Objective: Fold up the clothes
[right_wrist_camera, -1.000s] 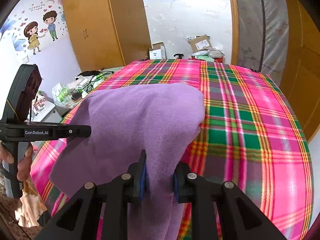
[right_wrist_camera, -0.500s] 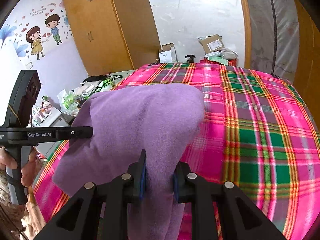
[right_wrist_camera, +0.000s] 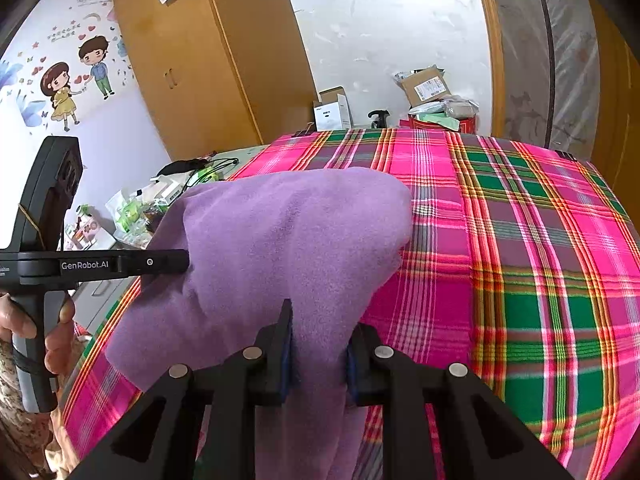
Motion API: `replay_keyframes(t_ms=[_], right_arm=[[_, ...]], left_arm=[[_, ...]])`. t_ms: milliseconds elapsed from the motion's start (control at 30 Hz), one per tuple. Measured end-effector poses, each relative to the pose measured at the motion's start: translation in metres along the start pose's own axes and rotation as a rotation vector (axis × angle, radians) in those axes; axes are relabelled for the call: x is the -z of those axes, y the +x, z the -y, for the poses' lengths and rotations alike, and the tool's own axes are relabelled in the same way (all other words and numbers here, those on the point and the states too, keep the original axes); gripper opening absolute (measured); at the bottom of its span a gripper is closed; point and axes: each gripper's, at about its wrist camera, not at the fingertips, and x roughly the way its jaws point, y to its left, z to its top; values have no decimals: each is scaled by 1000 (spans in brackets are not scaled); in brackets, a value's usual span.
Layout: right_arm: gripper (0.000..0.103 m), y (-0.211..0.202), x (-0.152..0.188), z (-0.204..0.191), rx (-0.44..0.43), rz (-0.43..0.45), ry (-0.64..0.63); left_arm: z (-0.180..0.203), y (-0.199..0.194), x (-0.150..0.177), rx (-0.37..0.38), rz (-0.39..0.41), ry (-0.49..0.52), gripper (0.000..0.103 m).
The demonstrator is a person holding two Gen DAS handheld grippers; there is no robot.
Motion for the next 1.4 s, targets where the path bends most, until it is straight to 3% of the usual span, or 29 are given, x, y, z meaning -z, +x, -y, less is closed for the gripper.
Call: replay_keyframes(t_ms=[500, 633, 1000, 1100, 1400], right_arm=[[23, 39, -2, 13, 28, -48, 21], [28, 42, 0, 9, 64, -59, 0], [31, 5, 20, -3, 176, -7, -51], [31, -10, 32, -14, 144, 20, -80], [29, -8, 58, -6, 155, -63, -69]], left_arm=[[-15, 32, -21, -33, -33, -8, 21], [-18, 31, -18, -49, -33, -2, 32], [-31, 3, 23, -66, -34, -26, 32], [-32, 1, 37, -74, -44, -28, 32], [-40, 5, 55, -97, -69, -37, 32]])
